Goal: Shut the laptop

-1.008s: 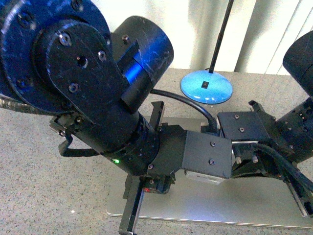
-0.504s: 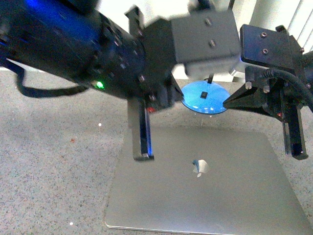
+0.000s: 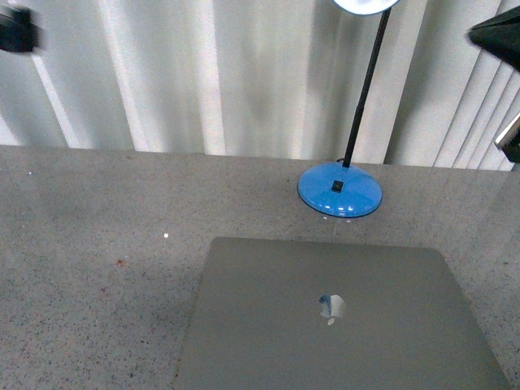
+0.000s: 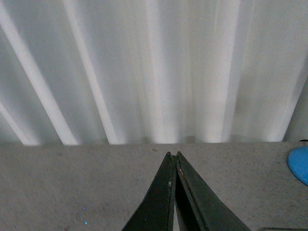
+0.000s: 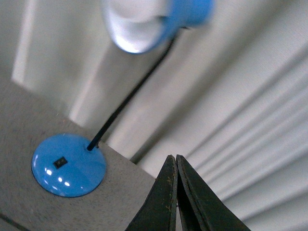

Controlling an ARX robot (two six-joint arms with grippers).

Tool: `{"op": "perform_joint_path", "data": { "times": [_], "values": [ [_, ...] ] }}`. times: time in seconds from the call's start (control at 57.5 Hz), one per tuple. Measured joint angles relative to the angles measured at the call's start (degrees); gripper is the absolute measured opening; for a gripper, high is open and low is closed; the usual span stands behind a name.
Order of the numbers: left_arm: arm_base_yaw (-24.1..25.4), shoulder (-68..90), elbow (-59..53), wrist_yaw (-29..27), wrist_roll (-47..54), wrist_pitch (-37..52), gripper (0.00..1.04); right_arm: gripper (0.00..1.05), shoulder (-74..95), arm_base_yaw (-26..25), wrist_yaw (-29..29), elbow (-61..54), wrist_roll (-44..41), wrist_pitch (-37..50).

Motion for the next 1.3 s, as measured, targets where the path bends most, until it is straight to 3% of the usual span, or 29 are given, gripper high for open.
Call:
{"op": "perform_joint_path", "data": {
  "times": [0.087, 0.226, 0.33, 0.4, 0.695, 0.956, 1.06, 1.304],
  "values": [
    [1.3, -2.5, -4.8, 1.7, -3.8, 0.6, 0.04, 0.03, -6.2, -1.2, 2.9, -6.5, 16.0, 1.2],
    [2.9, -7.4, -10.1, 4.4, -5.7, 1.0, 0.04, 0.03, -11.9, -2.7, 2.4, -13.5, 25.1, 2.1],
    [4.4, -10.9, -13.2, 5.2, -6.1, 0.9, 0.04, 0.03, -15.0, -3.1, 1.6, -16.7, 26.7, 2.0],
    [5.3, -13.0, -15.1, 5.7, -6.3, 0.5, 0.04, 0.03, -17.4, -5.0, -2.0, -18.7, 27.0, 1.9],
    [10.6, -22.4, -20.1, 11.3, -6.8, -3.8, 0.04, 0.03, -27.3, -6.8, -2.1, -24.9, 27.6, -1.9],
    [10.9, -30.8, -22.9, 11.6, -6.9, -9.4, 0.04, 0.03, -36.5, -6.8, -2.0, -28.5, 27.6, -7.5],
    [10.9, -32.2, -24.3, 11.6, -6.9, -8.6, 0.04, 0.03, -37.3, -6.8, -2.1, -30.7, 27.6, -5.6],
    [10.9, -39.2, -24.3, 11.6, -7.0, -14.4, 0.04, 0.03, -46.6, -6.8, -2.1, -31.6, 27.7, -14.0]
  ]
}}
